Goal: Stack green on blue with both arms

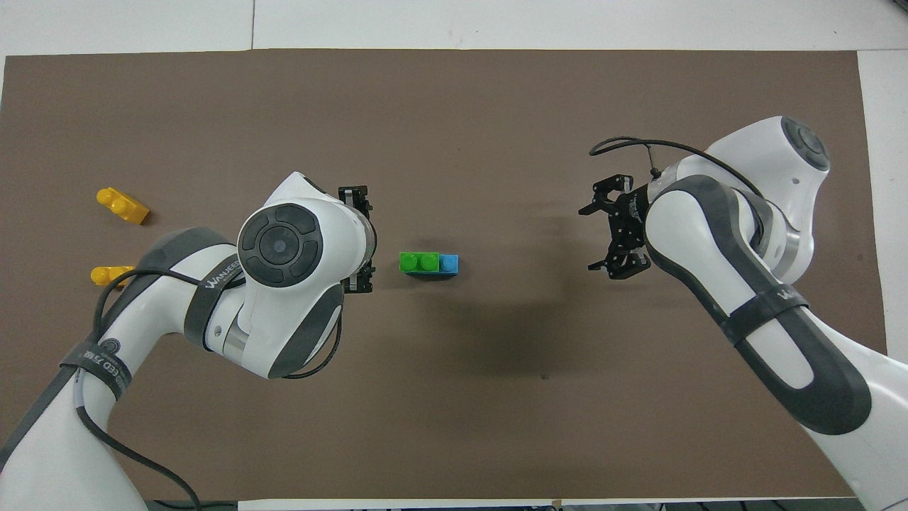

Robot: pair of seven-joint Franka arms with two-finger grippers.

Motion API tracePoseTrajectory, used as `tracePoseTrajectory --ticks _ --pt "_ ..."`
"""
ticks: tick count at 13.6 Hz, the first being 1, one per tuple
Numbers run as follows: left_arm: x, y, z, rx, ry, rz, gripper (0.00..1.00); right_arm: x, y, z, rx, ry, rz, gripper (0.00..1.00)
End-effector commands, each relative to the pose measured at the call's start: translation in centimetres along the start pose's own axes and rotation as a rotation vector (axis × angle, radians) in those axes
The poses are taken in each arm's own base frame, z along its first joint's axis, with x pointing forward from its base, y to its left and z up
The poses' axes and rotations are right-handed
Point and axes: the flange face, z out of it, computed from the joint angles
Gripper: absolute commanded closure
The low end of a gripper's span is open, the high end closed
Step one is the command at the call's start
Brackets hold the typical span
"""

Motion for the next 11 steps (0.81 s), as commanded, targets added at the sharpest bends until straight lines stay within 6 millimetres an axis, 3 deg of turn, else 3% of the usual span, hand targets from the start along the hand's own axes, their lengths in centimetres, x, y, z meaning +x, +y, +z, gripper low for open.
tracePoseTrajectory --ticks 1,5,8,9,11 --pt "1.7 0.4 -2.6 0.013 0.007 0.000 0.00 1.1 1.2 -4.1 0.004 0.026 -0.137 0.00" --pt "6.9 2.9 -7.3 0.082 0.031 0.156 0.00 2.9 1.8 -10.1 -0.038 0.094 -0.351 0.00" --pt "14.2 3.2 -12.6 0.096 -0.023 0.372 0.00 3.9 3.4 -14.3 -0.045 0.167 -0.558 0.00" --pt "17.0 3.1 -14.0 0.109 -0.044 0.456 0.00 4.2 4.0 -15.6 -0.055 0.196 -0.636 0.00" --pt "20.9 3.1 -16.0 0.144 -0.059 0.624 0.00 4.2 5.3 -18.2 -0.063 0.253 -0.775 0.00"
